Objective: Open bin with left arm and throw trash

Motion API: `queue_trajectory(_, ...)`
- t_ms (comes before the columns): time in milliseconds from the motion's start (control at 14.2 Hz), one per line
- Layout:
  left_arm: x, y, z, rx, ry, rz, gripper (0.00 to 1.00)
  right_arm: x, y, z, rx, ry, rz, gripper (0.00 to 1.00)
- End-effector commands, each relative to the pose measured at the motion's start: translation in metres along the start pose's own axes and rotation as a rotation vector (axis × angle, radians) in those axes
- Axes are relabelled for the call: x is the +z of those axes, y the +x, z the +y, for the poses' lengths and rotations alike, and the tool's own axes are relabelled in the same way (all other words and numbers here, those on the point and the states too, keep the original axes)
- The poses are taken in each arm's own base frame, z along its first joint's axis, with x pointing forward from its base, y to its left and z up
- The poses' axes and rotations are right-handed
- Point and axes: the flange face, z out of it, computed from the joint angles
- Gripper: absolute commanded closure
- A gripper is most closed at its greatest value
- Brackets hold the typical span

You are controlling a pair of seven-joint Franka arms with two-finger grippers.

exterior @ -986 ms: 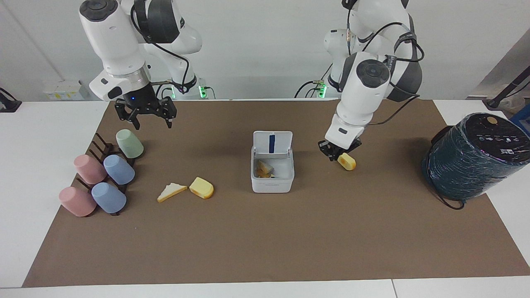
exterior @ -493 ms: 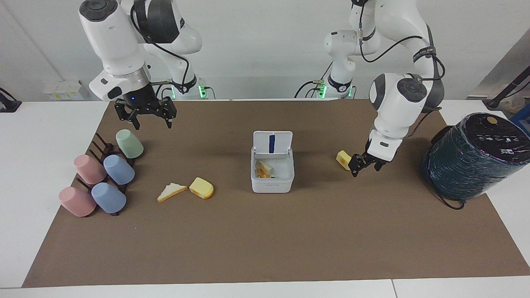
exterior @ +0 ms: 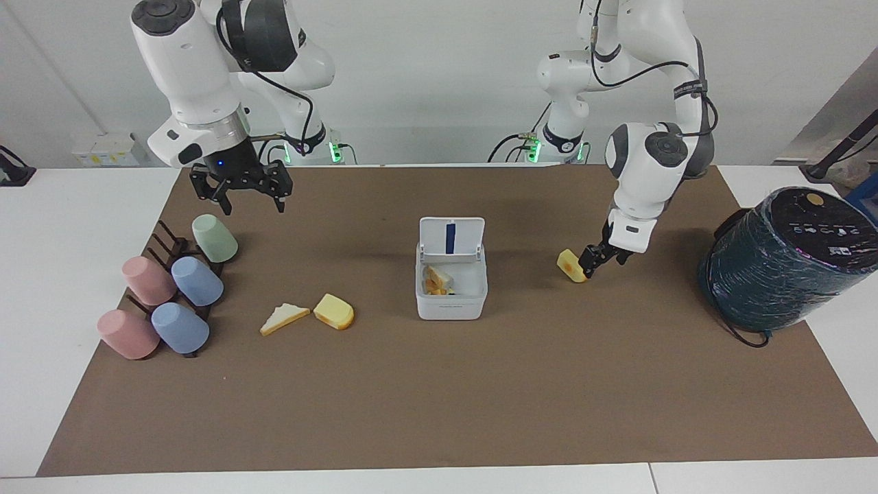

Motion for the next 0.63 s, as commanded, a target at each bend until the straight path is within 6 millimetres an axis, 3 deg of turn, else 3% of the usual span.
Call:
queue_trajectory(0,0.011,-0.031,-0.013,-0.07,-0.026,0.069,0.0,-0.002,-0.007,0.005,-0.013,0.022,-0.005,0.0)
queue_trajectory(352,0.027,-0.059,0.003,-0.098,-0.053,0.084,0.07,0.006,0.0,-0.004,-0.008,0.026,0.051,0.0)
queue_trajectory(423,0.031,-0.065,0.014,-0.12,-0.071,0.092,0.1,0.017,0.006,-0.006,0.016,0.027,0.065,0.0)
queue_trajectory(563,0.038,-0.073,0.029,-0.141,-0.093,0.096,0.15,0.05,0.021,-0.03,0.022,0.033,0.069,0.0)
